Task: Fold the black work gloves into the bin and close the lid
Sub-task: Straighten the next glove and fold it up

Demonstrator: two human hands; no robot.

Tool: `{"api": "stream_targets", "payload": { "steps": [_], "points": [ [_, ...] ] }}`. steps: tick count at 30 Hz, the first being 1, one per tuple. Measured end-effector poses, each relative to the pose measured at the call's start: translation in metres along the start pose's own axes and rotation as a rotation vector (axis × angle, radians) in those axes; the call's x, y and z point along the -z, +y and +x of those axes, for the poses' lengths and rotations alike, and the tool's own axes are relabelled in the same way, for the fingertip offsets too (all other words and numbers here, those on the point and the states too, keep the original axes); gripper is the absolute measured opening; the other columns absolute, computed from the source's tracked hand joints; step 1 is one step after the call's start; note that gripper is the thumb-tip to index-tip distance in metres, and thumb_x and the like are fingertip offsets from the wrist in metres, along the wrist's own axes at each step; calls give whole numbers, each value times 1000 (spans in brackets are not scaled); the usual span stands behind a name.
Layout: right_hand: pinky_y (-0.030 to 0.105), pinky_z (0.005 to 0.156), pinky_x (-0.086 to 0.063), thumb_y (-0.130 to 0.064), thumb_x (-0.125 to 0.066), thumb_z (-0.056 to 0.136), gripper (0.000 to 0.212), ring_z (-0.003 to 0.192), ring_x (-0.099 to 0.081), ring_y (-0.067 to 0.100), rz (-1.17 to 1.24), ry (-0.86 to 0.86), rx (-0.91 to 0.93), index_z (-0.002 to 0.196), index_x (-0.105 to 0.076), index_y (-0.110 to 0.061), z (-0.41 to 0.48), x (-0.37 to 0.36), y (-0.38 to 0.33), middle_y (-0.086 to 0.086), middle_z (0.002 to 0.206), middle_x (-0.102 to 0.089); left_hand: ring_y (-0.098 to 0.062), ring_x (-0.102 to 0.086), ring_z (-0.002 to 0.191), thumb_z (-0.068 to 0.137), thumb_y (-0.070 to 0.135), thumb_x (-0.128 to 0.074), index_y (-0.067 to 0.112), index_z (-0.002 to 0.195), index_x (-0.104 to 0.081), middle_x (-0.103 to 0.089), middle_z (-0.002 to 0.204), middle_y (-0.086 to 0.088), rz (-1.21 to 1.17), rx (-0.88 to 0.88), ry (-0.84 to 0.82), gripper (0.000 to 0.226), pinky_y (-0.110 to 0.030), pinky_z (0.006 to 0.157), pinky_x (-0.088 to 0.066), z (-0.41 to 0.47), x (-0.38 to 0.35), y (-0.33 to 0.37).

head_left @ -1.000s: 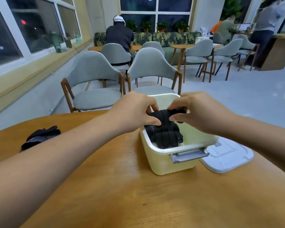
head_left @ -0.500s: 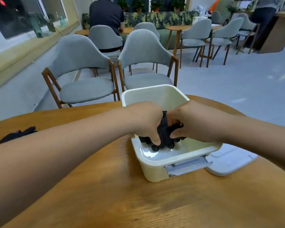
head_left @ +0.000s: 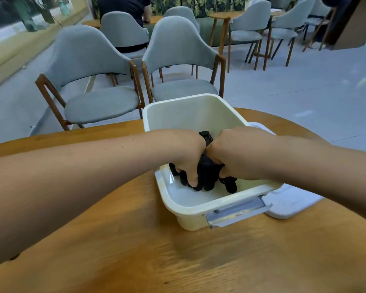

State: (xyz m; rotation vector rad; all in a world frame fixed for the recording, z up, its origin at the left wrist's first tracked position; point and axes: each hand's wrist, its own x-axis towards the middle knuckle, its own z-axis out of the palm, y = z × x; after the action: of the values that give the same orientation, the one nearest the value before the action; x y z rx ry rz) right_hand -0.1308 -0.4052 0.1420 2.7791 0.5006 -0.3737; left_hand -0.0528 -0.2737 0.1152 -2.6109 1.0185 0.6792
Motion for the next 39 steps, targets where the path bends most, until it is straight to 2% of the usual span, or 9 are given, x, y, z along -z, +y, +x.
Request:
{"api": "stream_targets", "payload": {
  "steps": [4,7,9,16,20,23,26,31,39],
  "points": [
    [29,51,-38,-34,-53,110,16,65,-53,14,21,48,-17,108,-68,-26,-1,5,0,-6,83,-53,-19,-73,87,76,68,-85,23,110,-75,-79,95,2,25,-19,-12,57,-29,68,-50,4,-5,-2],
    [33,58,-47,-33,-50,111,20,68,-56,15,125,140,-21,92,-56,-29,-7,9,3,-5,84,-55,-22,-67,90,84,76,-73,21,84,-65,-73,93,2,96,-5,-91,55,-34,79,-49,7,-4,1],
    [34,61,-51,-34,-51,110,24,69,-59,18,144,230,-11,86,-54,-29,-15,13,5,-3,82,-58,-22,-61,84,91,79,-62,18,73,-61,-67,84,1,174,-1,-168,64,-34,73,-44,6,-3,6],
    [44,61,-56,-39,-54,104,24,67,-60,21,185,493,84,86,-57,-25,-37,15,6,-3,76,-61,-18,-66,83,90,76,-65,19,79,-69,-69,77,4,161,17,-262,58,-31,80,-47,4,3,11],
    [43,58,-53,-37,-52,102,25,64,-56,21,211,579,103,84,-59,-21,-48,15,5,-3,74,-59,-16,-66,81,84,78,-71,19,83,-71,-71,81,5,133,10,-231,59,-28,72,-47,-3,4,9],
    [43,57,-52,-41,-52,101,25,64,-56,19,218,602,114,84,-58,-24,-57,19,2,-5,73,-58,-19,-61,76,87,78,-67,14,87,-73,-69,82,0,99,-8,-108,64,-28,64,-42,-21,9,7],
    [42,60,-54,-45,-52,100,23,67,-59,15,245,603,128,89,-61,-28,-63,25,-3,-8,76,-61,-21,-65,85,95,72,-59,17,96,-73,-72,89,-2,36,-44,150,57,-35,75,-53,-41,14,-1],
    [40,59,-53,-47,-51,100,24,67,-59,13,241,614,125,89,-61,-29,-71,35,-19,-8,75,-62,-17,-51,68,100,49,-63,24,76,-57,-57,72,1,-147,-5,470,36,-32,63,-41,-88,18,-14],
    [34,63,-50,-50,-52,99,18,75,-58,14,204,615,137,91,-54,-35,-78,50,-59,-8,82,-64,-14,-53,70,99,43,-70,24,78,-58,-60,76,3,-267,87,651,31,-31,61,-40,-170,-7,-49]
  ]
}}
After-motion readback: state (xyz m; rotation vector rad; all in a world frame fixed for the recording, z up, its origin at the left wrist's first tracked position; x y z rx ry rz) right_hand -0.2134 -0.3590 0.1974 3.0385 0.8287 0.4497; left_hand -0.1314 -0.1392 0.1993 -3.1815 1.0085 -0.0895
